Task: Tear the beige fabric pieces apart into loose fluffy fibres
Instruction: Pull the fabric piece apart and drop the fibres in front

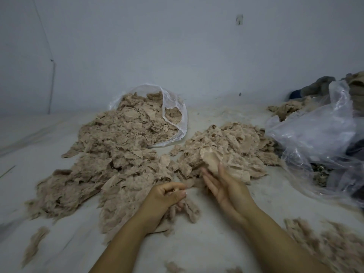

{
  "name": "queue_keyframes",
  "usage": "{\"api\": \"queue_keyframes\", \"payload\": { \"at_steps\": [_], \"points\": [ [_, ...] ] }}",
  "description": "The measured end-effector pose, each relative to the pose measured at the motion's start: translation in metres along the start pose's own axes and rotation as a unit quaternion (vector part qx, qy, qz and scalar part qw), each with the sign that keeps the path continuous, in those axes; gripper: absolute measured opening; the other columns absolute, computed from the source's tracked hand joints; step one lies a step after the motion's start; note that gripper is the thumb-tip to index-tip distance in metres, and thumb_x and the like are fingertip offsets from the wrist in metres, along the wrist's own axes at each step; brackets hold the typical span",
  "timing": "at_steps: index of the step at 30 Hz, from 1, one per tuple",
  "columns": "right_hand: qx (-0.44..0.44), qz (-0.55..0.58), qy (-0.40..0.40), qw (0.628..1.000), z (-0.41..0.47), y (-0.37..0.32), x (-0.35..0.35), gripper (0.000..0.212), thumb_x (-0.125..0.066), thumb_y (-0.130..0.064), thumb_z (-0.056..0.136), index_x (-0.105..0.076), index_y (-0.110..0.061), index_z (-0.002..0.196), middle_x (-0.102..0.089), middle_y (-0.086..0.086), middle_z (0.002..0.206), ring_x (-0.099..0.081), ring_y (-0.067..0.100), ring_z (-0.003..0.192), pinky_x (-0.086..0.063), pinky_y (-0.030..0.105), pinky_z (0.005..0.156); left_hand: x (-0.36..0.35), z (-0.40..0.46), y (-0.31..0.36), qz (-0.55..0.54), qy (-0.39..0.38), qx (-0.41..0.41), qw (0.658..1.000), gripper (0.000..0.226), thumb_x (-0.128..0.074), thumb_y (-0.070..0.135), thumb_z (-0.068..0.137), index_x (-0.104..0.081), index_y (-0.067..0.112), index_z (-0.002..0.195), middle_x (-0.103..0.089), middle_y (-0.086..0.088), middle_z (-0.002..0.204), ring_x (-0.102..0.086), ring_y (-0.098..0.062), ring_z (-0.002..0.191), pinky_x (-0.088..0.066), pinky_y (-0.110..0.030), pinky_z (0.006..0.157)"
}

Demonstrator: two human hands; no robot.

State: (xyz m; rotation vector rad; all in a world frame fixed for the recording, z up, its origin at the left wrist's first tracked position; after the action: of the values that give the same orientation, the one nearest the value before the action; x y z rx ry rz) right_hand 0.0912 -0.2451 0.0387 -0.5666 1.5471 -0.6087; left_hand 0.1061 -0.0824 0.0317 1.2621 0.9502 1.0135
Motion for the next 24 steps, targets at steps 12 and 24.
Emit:
{"api": "queue_keyframes", "payload": {
  "at_steps": [12,24],
  "points": [
    [0.042,-0.417,-0.052,0.906,-0.014,0.025,-0.012,0.012,-0.056,-0.004,0.092,-0.063,-0.013,0.096,-0.065,0.002,0.063,-0.064,0.016,0.056,-0.054,0.027,0.056,0.0,-0.001,0.009,0.073,0.028,-0.055,0.995,0.014,-0.06,0.019,0.09,-0.074,0.021,0.086,-0.067,-0.003,0.071,-0.057,-0.018,0.056,-0.045,-0.023,0.051],
    [0.083,-0.456,-0.021,0.886,-0.016,0.019,-0.001,0.016,-0.064,-0.011,0.089,-0.063,-0.012,0.073,-0.058,-0.004,0.06,-0.051,0.009,0.054,-0.04,0.02,0.05,-0.014,-0.005,0.012,0.112,0.014,-0.059,0.992,0.03,-0.052,0.015,0.094,-0.057,0.009,0.065,-0.045,0.006,0.042,-0.036,-0.003,0.037,-0.029,-0.014,0.042]
  ]
}}
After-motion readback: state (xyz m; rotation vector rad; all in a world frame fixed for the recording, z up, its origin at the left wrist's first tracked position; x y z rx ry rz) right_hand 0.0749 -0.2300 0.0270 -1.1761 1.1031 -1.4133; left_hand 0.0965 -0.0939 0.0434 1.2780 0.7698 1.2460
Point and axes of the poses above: each hand's wrist, its own z-axis towards the middle knuckle, its own x-axis out of the back of the hand, y = z × x, the point moved 9 cm from there along z, towards the middle knuckle
